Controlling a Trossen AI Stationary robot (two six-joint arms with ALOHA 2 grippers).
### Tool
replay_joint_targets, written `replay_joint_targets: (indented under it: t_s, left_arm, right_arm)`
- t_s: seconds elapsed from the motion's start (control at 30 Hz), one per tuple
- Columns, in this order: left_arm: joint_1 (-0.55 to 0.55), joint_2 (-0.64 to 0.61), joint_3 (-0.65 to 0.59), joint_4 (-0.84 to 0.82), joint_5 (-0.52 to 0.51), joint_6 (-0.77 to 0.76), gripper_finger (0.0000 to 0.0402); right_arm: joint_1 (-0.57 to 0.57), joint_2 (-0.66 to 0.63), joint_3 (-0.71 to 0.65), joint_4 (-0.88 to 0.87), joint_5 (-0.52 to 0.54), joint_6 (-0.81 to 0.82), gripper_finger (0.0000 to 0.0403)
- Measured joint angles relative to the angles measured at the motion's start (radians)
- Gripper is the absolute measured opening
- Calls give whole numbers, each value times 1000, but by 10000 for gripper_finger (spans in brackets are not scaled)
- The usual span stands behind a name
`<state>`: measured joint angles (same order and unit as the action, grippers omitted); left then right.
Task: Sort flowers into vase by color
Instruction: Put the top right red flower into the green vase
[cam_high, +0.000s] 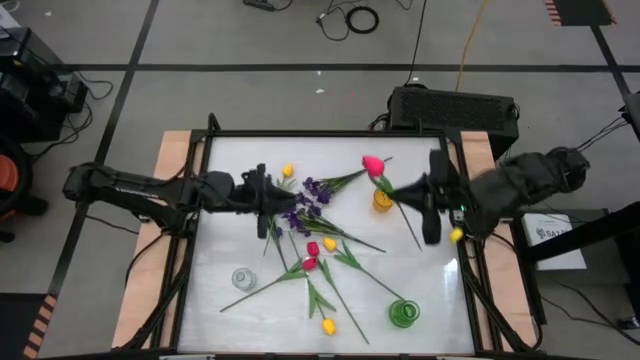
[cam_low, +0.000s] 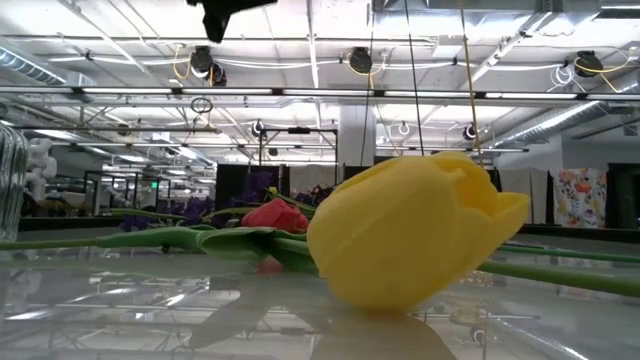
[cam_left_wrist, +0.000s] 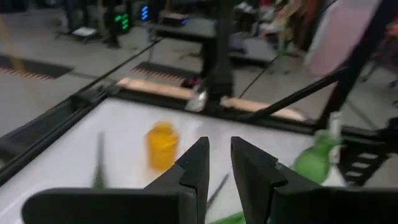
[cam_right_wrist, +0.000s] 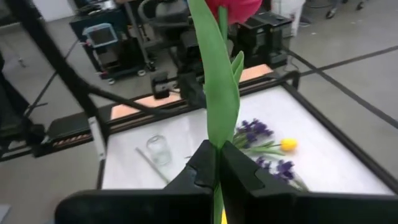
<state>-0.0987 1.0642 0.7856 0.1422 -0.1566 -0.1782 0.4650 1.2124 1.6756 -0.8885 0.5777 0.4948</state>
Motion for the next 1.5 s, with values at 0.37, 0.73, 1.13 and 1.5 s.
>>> replay_joint_targets:
  t_s: [0.37, 0.73, 1.13, 1.5]
  left_arm:
    - [-88, 220, 5, 420, 37, -34, 77]
    - [-124, 486, 241, 372, 21, -71, 203]
    - [-191, 652, 338, 619, 118, 8, 287]
    - [-197, 744, 338, 727, 102, 11, 302]
  right_arm:
    - [192, 4, -60, -68, 308, 96, 0]
    - [205, -3, -326, 413, 390, -57, 0]
    - [213, 50, -328, 738, 252, -332, 0]
    - [181, 94, -328, 833, 254, -358, 0]
